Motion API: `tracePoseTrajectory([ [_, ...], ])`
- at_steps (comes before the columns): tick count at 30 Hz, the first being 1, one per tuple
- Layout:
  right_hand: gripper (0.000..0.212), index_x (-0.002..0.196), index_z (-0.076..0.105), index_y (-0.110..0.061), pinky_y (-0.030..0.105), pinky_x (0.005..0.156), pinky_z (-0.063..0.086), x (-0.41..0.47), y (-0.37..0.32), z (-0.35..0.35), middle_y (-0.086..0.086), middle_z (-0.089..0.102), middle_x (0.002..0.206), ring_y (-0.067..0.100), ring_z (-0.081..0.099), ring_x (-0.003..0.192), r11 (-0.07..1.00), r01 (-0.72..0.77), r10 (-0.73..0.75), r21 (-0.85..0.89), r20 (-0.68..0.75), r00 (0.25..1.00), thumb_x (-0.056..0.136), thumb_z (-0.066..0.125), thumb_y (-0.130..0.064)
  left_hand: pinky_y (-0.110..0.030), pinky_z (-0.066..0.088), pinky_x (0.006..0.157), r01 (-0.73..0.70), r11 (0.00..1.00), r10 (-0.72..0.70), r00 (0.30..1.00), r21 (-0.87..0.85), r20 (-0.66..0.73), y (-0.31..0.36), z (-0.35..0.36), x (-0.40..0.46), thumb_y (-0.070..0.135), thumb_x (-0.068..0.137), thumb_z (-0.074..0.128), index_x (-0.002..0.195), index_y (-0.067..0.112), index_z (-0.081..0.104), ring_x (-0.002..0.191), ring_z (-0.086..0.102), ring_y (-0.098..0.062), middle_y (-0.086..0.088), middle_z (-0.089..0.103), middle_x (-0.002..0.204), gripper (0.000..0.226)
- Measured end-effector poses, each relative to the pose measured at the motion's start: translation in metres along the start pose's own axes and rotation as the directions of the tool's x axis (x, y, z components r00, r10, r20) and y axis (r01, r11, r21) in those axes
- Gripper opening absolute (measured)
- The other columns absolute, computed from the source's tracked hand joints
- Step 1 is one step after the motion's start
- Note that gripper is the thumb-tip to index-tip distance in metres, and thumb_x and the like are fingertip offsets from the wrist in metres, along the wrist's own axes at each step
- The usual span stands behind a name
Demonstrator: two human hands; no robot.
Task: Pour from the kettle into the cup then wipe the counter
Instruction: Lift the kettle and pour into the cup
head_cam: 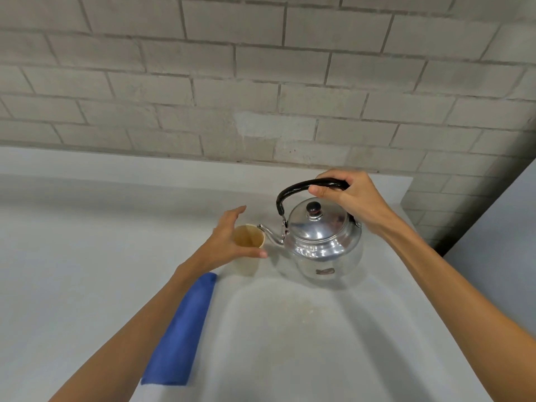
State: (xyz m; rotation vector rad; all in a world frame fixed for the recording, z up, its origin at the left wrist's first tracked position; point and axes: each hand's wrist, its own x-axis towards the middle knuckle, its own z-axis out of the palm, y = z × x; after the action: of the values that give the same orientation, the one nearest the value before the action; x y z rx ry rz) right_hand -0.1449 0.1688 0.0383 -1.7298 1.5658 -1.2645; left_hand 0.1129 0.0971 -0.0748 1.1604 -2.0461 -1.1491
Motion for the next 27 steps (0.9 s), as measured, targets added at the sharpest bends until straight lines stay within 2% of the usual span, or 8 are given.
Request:
tracePoseTrajectory([
  [4, 0.018, 0.089, 0.075, -0.024, 0.018, 0.077, 0.051, 0.002, -0.004, 0.000, -0.007, 0.074, 0.085, 0.008, 0.068, 0.085, 0.999, 0.006, -0.003, -0.049, 0.043, 0.999, 0.075, 0.077, -0.035, -0.027, 0.029, 0.104, 0.033, 0.998, -0.032, 0.999, -0.046, 0.010, -0.019, 0.006, -0.003, 0.054, 0.041, 0.088, 0.145, 0.029, 0.018, 0.134, 0.030, -0.009, 0.006, 0.026, 0.151, 0.128],
  [7, 0.016, 0.087, 0.075, -0.026, 0.009, 0.071, 0.048, 0.003, -0.010, -0.002, -0.009, 0.073, 0.083, 0.005, 0.066, 0.080, 0.996, 0.021, -0.015, -0.081, 0.078, 0.997, 0.076, 0.077, -0.036, -0.022, 0.035, 0.097, 0.031, 0.997, -0.031, 1.000, -0.075, 0.003, -0.026, 0.008, -0.003, 0.053, 0.040, 0.088, 0.145, 0.030, 0.019, 0.123, 0.044, -0.010, 0.008, 0.039, 0.142, 0.127],
  [10, 0.019, 0.090, 0.075, -0.025, 0.007, 0.070, 0.047, 0.004, -0.016, -0.004, -0.008, 0.074, 0.085, 0.005, 0.066, 0.081, 0.993, 0.030, -0.020, -0.111, 0.095, 0.995, 0.075, 0.077, -0.037, -0.012, 0.041, 0.079, 0.019, 0.996, -0.020, 1.000, -0.090, -0.018, -0.029, 0.010, -0.005, 0.050, 0.045, 0.088, 0.138, 0.035, 0.026, 0.104, 0.055, -0.005, 0.012, 0.050, 0.123, 0.113],
  [13, 0.019, 0.089, 0.075, -0.026, 0.006, 0.070, 0.047, 0.004, -0.023, -0.006, -0.008, 0.074, 0.084, 0.003, 0.066, 0.082, 0.990, 0.032, -0.018, -0.139, 0.105, 0.994, 0.074, 0.077, -0.038, -0.005, 0.045, 0.068, 0.010, 0.995, -0.016, 0.998, -0.103, -0.054, -0.031, 0.012, -0.006, 0.056, 0.043, 0.086, 0.121, 0.043, 0.038, 0.095, 0.058, 0.005, 0.017, 0.058, 0.110, 0.093],
  [17, 0.019, 0.089, 0.075, -0.026, 0.008, 0.071, 0.048, 0.003, -0.030, -0.009, -0.009, 0.074, 0.084, 0.002, 0.066, 0.081, 0.987, 0.032, -0.013, -0.160, 0.116, 0.993, 0.074, 0.078, -0.037, -0.003, 0.045, 0.067, 0.019, 0.992, -0.027, 0.997, -0.121, -0.068, -0.035, 0.013, -0.007, 0.057, 0.044, 0.087, 0.114, 0.047, 0.042, 0.093, 0.057, 0.010, 0.016, 0.061, 0.109, 0.083],
  [22, 0.020, 0.091, 0.075, -0.023, 0.020, 0.080, 0.049, 0.001, -0.038, -0.012, -0.007, 0.074, 0.086, 0.006, 0.067, 0.085, 0.985, 0.019, 0.000, -0.172, 0.115, 0.993, 0.074, 0.079, -0.033, -0.005, 0.047, 0.068, 0.008, 0.985, -0.022, 0.996, -0.172, -0.081, -0.039, 0.016, -0.008, 0.053, 0.047, 0.088, 0.113, 0.050, 0.044, 0.094, 0.059, 0.007, 0.016, 0.061, 0.111, 0.080],
  [27, 0.020, 0.090, 0.075, -0.024, 0.018, 0.076, 0.045, -0.001, -0.043, -0.015, -0.010, 0.073, 0.084, 0.002, 0.065, 0.081, 0.981, 0.016, 0.006, -0.195, 0.114, 0.993, 0.073, 0.079, -0.034, -0.009, 0.050, 0.070, 0.002, 0.975, -0.021, 0.996, -0.221, -0.081, -0.040, 0.019, -0.009, 0.049, 0.049, 0.088, 0.114, 0.050, 0.044, 0.097, 0.059, 0.006, 0.020, 0.060, 0.111, 0.078],
])
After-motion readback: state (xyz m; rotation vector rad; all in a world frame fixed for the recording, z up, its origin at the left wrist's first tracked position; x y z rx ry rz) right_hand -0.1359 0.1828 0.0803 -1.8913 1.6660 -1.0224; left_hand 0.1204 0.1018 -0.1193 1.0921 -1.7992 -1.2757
